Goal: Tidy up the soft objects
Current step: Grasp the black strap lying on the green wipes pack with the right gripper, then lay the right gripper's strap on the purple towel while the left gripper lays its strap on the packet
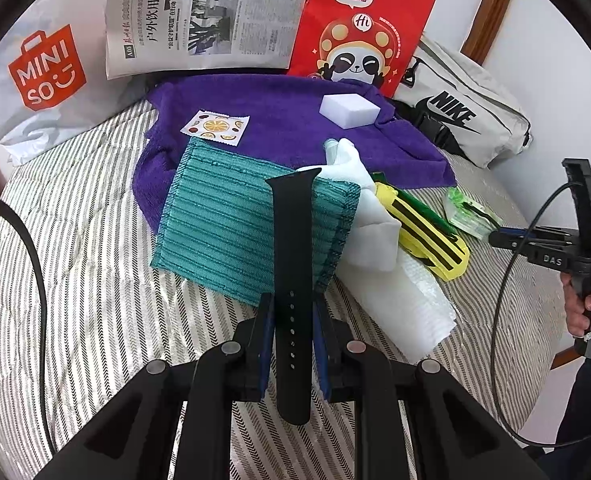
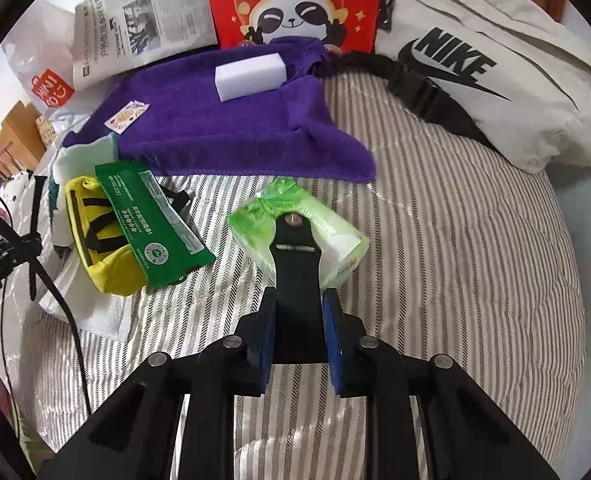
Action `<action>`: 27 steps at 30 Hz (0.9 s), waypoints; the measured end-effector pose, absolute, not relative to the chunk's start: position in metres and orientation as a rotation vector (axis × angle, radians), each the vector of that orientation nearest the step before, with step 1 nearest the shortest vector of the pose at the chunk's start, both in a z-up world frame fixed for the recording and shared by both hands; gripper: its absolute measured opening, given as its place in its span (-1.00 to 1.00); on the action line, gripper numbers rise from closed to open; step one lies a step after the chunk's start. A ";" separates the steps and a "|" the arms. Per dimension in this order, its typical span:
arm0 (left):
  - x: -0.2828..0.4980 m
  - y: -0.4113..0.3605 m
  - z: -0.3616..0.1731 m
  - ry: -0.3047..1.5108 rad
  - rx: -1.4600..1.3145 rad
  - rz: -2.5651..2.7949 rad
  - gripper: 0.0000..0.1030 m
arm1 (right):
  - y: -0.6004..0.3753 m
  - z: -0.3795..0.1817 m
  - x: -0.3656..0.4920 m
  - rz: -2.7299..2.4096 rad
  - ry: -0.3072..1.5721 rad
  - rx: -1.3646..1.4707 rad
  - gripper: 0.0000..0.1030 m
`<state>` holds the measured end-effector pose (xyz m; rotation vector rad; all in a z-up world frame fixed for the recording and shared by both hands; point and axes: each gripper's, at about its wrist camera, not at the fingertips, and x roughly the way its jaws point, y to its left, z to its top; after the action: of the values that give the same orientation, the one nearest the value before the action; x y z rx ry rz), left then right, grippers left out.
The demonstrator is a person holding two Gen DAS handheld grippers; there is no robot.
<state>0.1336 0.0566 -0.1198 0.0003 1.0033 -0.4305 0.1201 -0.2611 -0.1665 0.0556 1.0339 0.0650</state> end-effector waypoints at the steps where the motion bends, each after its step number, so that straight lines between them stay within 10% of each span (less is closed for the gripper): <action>1: 0.133 0.057 -0.120 1.004 0.000 -0.430 -0.66 | -0.263 -0.165 0.118 0.083 1.034 0.071 -0.56; 27: 0.136 0.064 -0.102 0.976 -0.030 -0.411 -0.66 | -0.254 -0.134 0.116 0.174 0.948 0.091 -0.57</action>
<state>0.1362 0.0643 -0.1019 -0.0303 0.9762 -0.4114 0.1159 -0.2540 -0.1338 0.0912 0.9478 0.1737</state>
